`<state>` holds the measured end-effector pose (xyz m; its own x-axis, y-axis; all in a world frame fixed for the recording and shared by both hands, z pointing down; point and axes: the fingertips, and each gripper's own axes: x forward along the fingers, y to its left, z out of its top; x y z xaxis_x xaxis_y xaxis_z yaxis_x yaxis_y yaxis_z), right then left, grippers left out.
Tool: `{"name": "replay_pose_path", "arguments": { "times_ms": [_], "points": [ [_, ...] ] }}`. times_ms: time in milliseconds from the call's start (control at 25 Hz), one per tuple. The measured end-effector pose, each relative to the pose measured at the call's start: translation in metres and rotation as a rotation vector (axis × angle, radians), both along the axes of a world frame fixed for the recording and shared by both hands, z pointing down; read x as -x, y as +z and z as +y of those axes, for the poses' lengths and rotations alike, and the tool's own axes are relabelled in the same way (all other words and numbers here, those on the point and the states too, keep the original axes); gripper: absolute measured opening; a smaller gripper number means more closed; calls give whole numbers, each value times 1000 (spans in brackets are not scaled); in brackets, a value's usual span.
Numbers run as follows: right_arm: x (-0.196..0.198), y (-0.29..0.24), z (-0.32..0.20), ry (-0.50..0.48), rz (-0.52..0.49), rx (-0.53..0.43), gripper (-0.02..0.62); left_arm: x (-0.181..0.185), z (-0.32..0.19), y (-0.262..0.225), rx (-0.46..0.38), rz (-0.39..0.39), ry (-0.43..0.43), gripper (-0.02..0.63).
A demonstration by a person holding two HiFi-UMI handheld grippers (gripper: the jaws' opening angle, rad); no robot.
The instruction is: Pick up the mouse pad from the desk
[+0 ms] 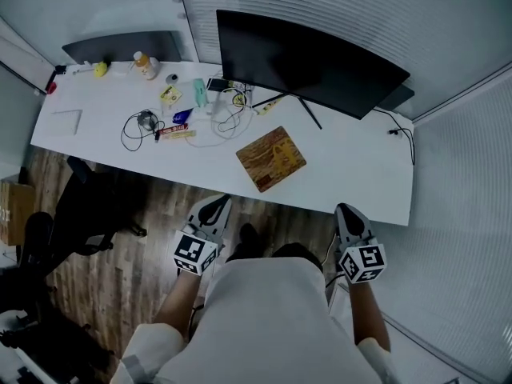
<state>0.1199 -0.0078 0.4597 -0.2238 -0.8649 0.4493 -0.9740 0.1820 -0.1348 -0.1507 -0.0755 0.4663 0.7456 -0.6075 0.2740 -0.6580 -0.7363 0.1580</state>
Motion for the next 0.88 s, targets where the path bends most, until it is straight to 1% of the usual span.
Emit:
{"name": "replay_pose_path", "arguments": {
  "times_ms": [200,440,640,880],
  "points": [
    [1,9,-6,28,0,34,38,-4,-17,13,29,4,19,20],
    [-3,22,-17,28,-8,67,38,-16,-37,33,62,-18,24,20],
    [-11,36,-35,-5,-25,88,38,-34,-53,55,86,-60,23,21],
    [-26,55,-66,-59,-55,129,38,-56,-78,91,156,-109,21,23]
  ]
}}
